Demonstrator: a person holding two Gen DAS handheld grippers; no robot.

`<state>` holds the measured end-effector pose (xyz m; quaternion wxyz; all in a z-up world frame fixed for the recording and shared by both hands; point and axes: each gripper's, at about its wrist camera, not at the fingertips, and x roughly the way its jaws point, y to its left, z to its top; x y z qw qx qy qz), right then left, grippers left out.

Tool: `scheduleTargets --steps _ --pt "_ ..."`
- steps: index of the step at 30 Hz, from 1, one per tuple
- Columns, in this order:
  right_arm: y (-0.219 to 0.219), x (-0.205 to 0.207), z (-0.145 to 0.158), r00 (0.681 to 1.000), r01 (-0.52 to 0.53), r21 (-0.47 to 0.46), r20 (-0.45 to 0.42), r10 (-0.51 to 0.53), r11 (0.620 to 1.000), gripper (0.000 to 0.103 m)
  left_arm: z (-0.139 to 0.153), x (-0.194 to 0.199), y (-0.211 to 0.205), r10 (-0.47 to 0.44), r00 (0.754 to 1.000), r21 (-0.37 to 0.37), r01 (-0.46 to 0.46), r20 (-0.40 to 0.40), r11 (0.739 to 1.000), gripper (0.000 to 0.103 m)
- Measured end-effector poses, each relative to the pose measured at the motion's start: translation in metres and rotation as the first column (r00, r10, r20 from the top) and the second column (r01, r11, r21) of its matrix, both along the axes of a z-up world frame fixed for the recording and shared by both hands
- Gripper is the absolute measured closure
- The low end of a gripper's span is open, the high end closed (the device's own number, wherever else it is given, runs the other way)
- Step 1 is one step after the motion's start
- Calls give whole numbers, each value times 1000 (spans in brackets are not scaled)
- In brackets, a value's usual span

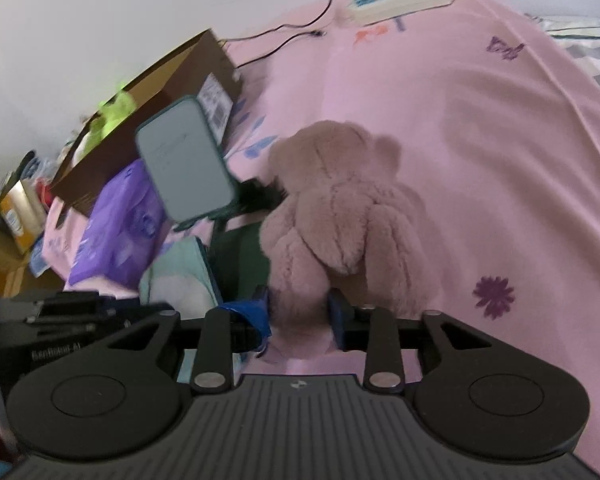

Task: Organize soft objects
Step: 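Grasp the mint-green plush with the left gripper while the right gripper grasps the pink teddy bear, then lift and carry the mint-green plush and pink teddy bear over the brown box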

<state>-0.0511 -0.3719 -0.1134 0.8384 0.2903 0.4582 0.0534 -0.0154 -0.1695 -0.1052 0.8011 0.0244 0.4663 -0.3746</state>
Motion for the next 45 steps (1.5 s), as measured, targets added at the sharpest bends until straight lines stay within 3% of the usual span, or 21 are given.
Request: scheduleTargets --steps 5,11,18,21,26,35,40,45 --pt "-14 -8 16 999 -5 43 54 3 999 87 10 -6 19 15 1000 -3 -15 15 1000 97" --pt "-58 -7 16 986 143 18 87 -144 990 85 10 -9 22 30 999 5 -30 16 1000 97" --pt "-89 6 -33 988 149 230 -4 -152 962 80 9 -8 18 24 1000 11 -24 19 1000 97" --pt "-92 7 -44 989 146 348 -33 -144 926 80 10 -8 16 28 999 14 -28 18 1000 97" --pt "-81 9 -33 998 31 443 32 -51 896 78 8 -9 14 31 999 26 -31 18 999 97" --pt "-42 31 -35 996 -80 361 55 64 929 75 6 -10 9 23 999 33 -24 23 999 97" --pt "-36 29 -50 999 14 376 21 -24 927 75 6 -11 9 26 999 34 -27 27 999 97" --pt "-28 20 -59 993 70 423 57 -104 904 76 6 -12 10 25 999 26 -26 30 999 97"
